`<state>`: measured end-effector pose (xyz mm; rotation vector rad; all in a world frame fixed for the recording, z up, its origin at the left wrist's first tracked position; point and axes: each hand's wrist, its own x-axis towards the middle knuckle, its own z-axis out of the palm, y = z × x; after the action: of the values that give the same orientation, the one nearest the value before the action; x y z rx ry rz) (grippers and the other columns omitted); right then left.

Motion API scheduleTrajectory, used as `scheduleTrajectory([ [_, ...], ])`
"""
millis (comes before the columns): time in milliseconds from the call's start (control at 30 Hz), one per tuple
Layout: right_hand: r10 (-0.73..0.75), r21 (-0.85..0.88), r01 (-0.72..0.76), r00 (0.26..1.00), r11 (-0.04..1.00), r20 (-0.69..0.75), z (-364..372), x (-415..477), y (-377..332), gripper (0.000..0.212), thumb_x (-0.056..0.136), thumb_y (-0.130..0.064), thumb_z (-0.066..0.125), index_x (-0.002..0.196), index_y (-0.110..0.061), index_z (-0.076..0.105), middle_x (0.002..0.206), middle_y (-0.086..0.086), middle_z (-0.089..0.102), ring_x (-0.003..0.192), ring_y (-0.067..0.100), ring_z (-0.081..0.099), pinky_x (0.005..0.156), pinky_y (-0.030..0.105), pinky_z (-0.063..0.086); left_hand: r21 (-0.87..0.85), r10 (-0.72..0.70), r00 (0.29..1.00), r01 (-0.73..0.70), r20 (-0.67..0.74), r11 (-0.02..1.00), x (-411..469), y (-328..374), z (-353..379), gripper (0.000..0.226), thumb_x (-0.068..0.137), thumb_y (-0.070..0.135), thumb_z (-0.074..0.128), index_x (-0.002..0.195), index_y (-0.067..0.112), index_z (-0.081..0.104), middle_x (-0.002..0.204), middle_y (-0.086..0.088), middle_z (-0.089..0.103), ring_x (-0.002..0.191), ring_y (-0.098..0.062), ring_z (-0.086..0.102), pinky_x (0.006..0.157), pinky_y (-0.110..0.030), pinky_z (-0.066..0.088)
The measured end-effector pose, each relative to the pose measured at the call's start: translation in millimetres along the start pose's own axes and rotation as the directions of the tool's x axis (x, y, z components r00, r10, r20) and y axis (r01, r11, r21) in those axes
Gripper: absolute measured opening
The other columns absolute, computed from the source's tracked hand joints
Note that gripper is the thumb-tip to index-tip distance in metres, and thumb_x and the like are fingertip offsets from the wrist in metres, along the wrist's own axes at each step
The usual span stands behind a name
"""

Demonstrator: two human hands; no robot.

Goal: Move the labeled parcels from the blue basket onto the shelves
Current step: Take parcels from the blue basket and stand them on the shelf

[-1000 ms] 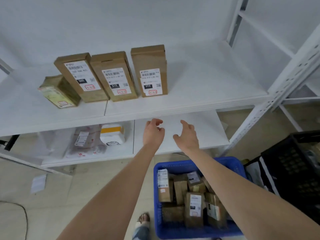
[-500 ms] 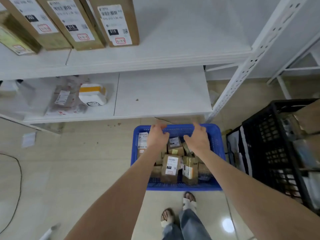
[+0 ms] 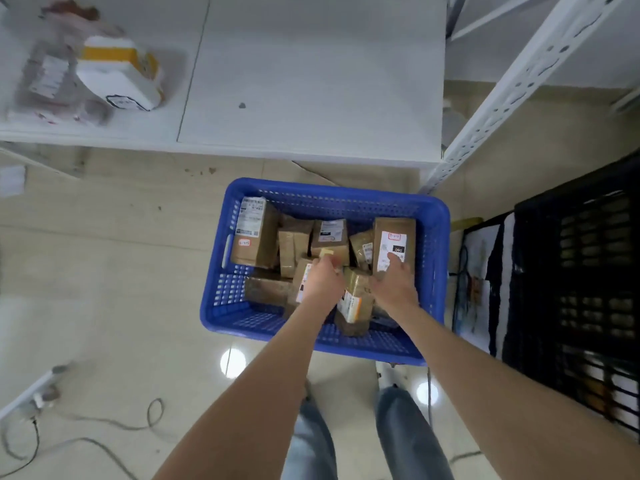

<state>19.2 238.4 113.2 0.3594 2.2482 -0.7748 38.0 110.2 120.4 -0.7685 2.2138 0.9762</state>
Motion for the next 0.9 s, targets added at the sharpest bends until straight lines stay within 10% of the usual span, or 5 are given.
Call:
scheduleTrajectory([
  [467, 0.234, 0.035, -0.246, 0.952, 0.969, 0.195, 143, 180, 111, 0.112, 0.063, -0.068, 0.07, 0.146, -0.007, 0.025, 0.143, 0.016, 0.042, 0.119, 0.033, 0.053, 0.091, 0.042, 0.051, -0.096, -0.243, 0.959, 0.258, 0.149, 0.961, 148, -82, 159, 0.04, 0.101, 0.017, 0.03, 0.139, 0.008, 0.042, 0.137, -0.018, 0.049, 0.124, -0.034, 0.048, 0.1, -0.038, 0.039],
  [767, 0.192, 0.066, -0.197, 0.979, 0.978, 0.073, 140, 192, 95, 0.053, 0.085, -0.039, 0.065, 0.125, -0.009, 0.049, 0.12, 0.013, 0.06, 0.104, 0.029, 0.06, 0.082, 0.037, 0.052, -0.215, -0.303, 0.933, 0.342, 0.195, 0.915, 165, -95, 154, 0.044, 0.101, 0.016, 0.027, 0.143, 0.013, 0.038, 0.14, -0.016, 0.047, 0.127, -0.034, 0.045, 0.106, -0.038, 0.037],
  [900, 0.237, 0.367, -0.333, 0.929, 0.869, 0.284, 114, 165, 78, 0.112, 0.06, -0.072, 0.072, 0.147, -0.014, 0.032, 0.147, 0.009, 0.04, 0.13, 0.03, 0.045, 0.103, 0.044, 0.042, -0.295, -0.287, 0.919, 0.362, 0.27, 0.884, 137, -72, 129, 0.041, 0.1, 0.018, 0.03, 0.138, 0.017, 0.045, 0.139, -0.012, 0.048, 0.126, -0.029, 0.048, 0.106, -0.037, 0.04],
])
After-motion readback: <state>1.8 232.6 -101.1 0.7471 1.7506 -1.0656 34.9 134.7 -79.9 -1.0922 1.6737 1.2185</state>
